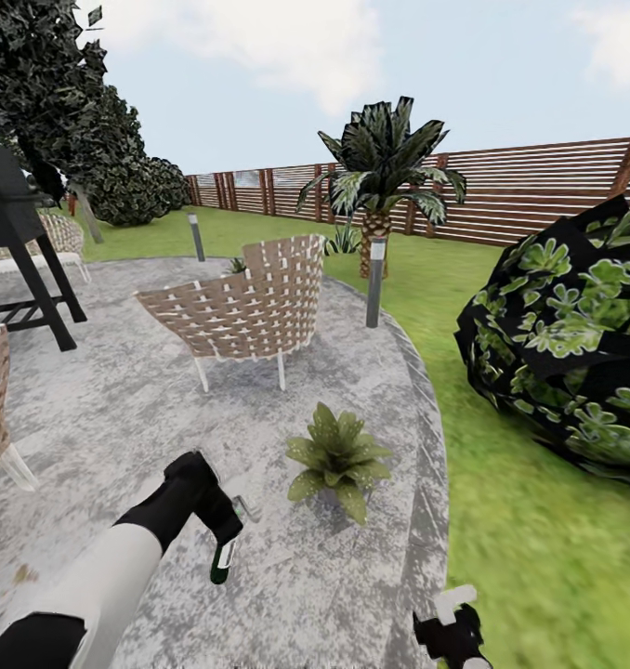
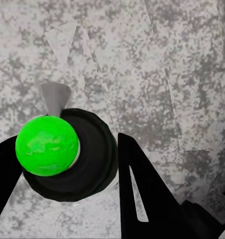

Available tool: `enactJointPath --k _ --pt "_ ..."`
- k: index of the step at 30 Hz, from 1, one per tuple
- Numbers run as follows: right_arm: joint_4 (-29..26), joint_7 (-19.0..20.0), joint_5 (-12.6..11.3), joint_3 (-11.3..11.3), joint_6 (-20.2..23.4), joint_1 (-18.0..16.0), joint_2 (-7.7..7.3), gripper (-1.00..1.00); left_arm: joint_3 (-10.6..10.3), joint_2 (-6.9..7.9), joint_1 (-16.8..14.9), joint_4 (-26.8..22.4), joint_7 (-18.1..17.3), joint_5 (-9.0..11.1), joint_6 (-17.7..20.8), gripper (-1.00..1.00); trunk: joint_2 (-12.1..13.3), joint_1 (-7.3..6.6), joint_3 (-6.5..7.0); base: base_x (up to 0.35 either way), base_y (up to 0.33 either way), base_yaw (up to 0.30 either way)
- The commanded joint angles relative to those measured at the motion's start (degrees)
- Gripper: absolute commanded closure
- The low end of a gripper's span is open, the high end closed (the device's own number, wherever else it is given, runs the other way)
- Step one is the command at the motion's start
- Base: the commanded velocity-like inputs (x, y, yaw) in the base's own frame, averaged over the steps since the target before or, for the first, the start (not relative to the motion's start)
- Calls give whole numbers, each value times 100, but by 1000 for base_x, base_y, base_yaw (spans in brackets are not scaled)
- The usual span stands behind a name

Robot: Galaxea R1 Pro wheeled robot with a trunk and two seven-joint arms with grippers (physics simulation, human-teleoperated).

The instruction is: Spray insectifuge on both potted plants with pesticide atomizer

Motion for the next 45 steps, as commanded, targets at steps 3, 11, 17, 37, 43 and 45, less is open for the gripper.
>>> enactJointPath --k 3,11,17,37,43,45 --pt "-485 980 108 173 -13 -4 -11 -100 450 4 236 -3 75 -31 -490 100 -2 -4 -5 -83 0 0" --pt "-1743 3458 537 229 26 -8 -15 -100 654 307 630 8 92 -27 -1581 100 -2 -4 -5 -8 0 0" --pt "-2318 5654 1407 231 39 -141 11 -100 695 365 899 15 84 -21 -2788 100 -2 -4 -5 0 0 0" --pt "-3008 6397 1416 387 242 -145 420 100 669 -184 966 566 359 -27 -3752 100 -2 -4 -5 0 0 0" --pt "-3009 6392 1424 431 242 -145 482 100 662 -334 974 715 347 -35 -3942 100 -2 -4 -5 0 0 0" --pt "-3009 6391 1425 433 242 -145 486 100 660 -383 974 743 339 -37 -3962 100 -2 -4 -5 0 0 0"
